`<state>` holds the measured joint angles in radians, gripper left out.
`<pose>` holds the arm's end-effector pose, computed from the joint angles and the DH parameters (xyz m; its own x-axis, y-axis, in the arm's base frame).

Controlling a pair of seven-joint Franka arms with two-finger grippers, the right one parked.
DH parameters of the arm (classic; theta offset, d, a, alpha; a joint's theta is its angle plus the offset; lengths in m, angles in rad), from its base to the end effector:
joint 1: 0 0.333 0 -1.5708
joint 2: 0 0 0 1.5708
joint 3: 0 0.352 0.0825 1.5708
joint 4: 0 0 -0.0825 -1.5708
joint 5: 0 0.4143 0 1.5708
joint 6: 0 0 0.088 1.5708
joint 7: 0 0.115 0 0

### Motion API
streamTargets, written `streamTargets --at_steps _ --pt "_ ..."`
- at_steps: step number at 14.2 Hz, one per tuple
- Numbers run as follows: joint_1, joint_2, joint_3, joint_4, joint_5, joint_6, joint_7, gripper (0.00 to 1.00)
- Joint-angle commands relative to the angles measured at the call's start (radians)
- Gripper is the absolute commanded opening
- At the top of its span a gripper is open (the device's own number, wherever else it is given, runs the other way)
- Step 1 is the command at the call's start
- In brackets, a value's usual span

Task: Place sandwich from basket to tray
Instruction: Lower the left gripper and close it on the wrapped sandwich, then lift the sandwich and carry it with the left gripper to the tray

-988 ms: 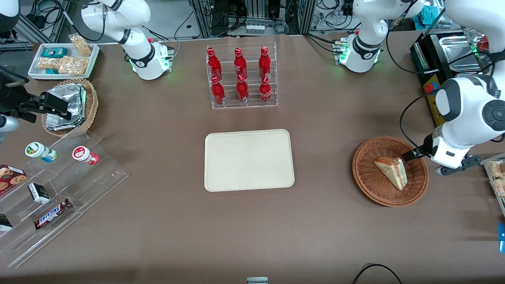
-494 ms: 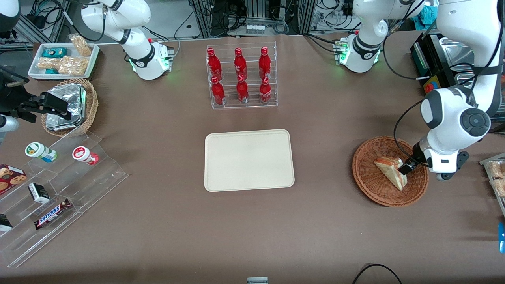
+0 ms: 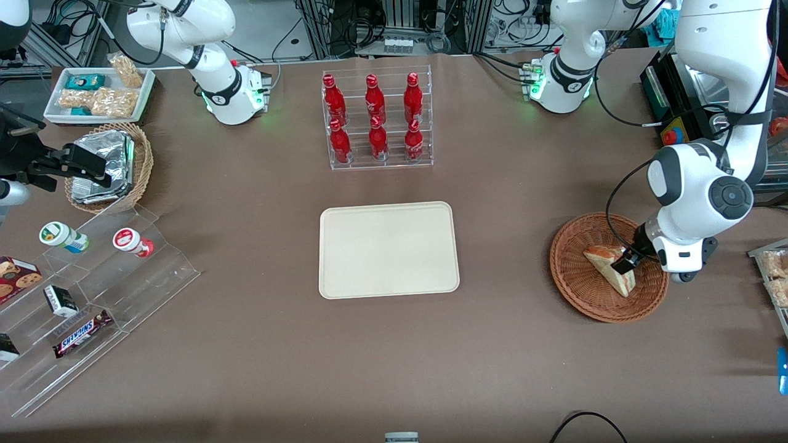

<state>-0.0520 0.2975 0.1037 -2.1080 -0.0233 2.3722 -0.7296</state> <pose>0.6048 0.0299 0.2768 0.7006 0.7134 -0.0136 0.7128 -0.7006 -0.0319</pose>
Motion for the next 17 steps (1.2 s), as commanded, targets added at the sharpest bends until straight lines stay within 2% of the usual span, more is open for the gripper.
streamTargets --at_steps 1,2,3,5,7,10,13,15,17 --pt "-0.011 0.023 0.004 0.002 -0.014 0.016 -0.021 0.31" --pt "-0.012 0.026 0.002 0.002 -0.014 0.015 -0.022 0.14" --pt "-0.012 0.026 0.001 0.005 -0.014 0.012 -0.022 0.08" --pt "-0.012 0.022 -0.019 0.032 -0.014 -0.017 -0.025 0.06" --pt "-0.018 0.012 -0.048 0.126 0.002 -0.194 0.004 0.05" --pt "-0.074 -0.004 -0.062 0.249 0.005 -0.422 0.193 0.01" --pt "-0.185 0.003 -0.099 0.287 0.006 -0.436 0.412 0.02" --pt "-0.289 0.011 -0.102 0.286 -0.001 -0.430 0.404 0.01" --pt "-0.394 0.044 -0.102 0.302 -0.004 -0.388 0.299 0.00"
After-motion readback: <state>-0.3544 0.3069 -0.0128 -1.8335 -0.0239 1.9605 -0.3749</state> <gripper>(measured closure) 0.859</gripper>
